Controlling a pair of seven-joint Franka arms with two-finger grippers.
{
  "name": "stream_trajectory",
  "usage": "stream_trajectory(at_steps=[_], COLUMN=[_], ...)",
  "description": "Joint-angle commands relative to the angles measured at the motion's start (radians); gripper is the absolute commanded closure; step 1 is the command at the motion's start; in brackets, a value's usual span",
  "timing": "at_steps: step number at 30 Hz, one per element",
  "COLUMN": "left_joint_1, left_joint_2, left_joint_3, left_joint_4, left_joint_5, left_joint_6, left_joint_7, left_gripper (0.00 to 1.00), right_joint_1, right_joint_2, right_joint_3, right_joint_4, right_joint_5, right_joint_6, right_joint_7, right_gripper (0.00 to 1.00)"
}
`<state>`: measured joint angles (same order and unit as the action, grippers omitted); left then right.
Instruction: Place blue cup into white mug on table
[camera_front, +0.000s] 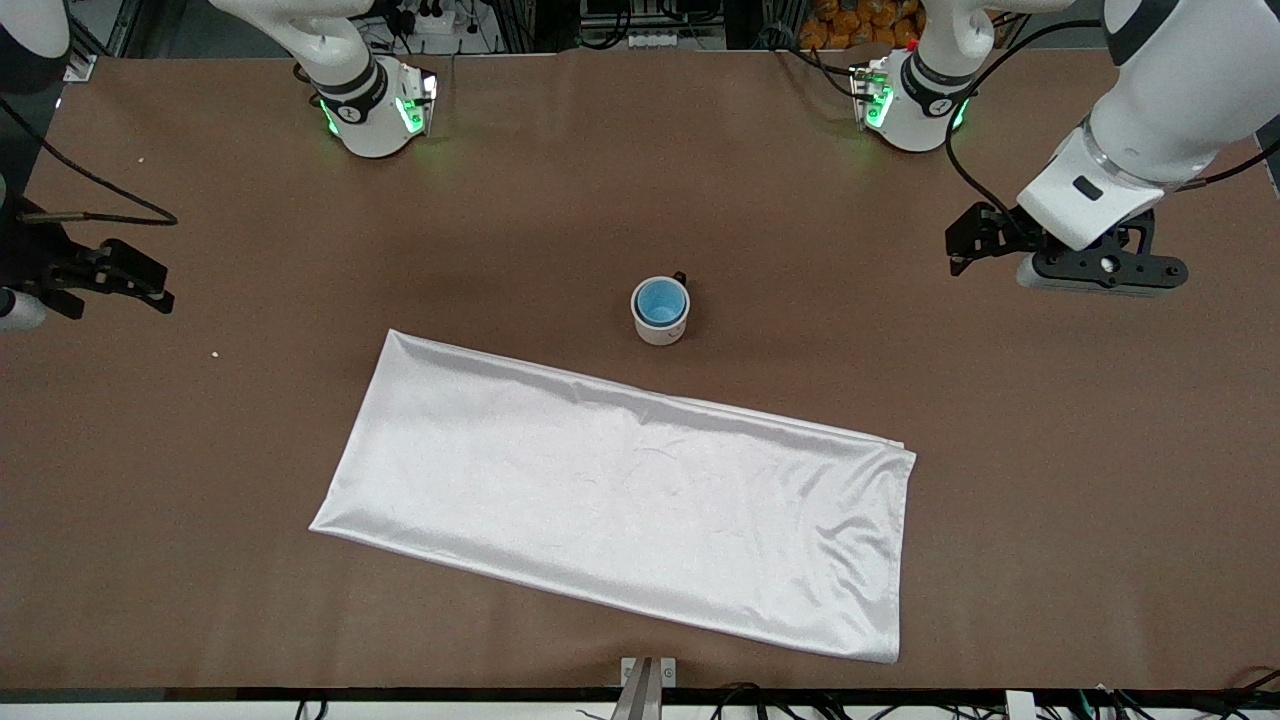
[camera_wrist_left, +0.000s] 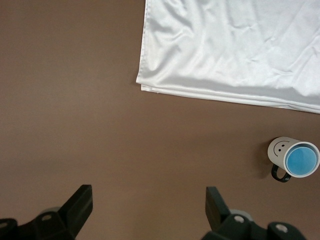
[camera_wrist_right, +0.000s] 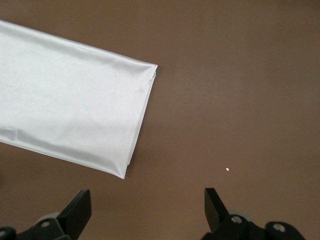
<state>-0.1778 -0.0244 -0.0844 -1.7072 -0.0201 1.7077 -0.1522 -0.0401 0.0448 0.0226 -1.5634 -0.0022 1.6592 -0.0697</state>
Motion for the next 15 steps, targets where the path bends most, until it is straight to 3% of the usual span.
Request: stream_trajectory(at_steps=[1, 15], left_joint_1=[0.008, 0.008], left_joint_2=[0.009, 0.012], left_joint_3=[-0.003, -0.005], left_joint_4=[0.023, 0.031], left_joint_5=[0.022, 0.02], left_joint_6=[-0.011, -0.011], left_joint_7=[0.022, 0.013], left_gripper=[0.0, 0.0], right_joint_1=[-0.007, -0.007], right_joint_2=[-0.017, -0.017], right_joint_3=[0.0, 0.002], right_joint_4=[-0.001, 0.011], right_joint_5=[-0.005, -0.005], right_joint_6=[-0.024, -0.016], right_joint_7=[-0.016, -0.016], right_gripper=[0.0, 0.0])
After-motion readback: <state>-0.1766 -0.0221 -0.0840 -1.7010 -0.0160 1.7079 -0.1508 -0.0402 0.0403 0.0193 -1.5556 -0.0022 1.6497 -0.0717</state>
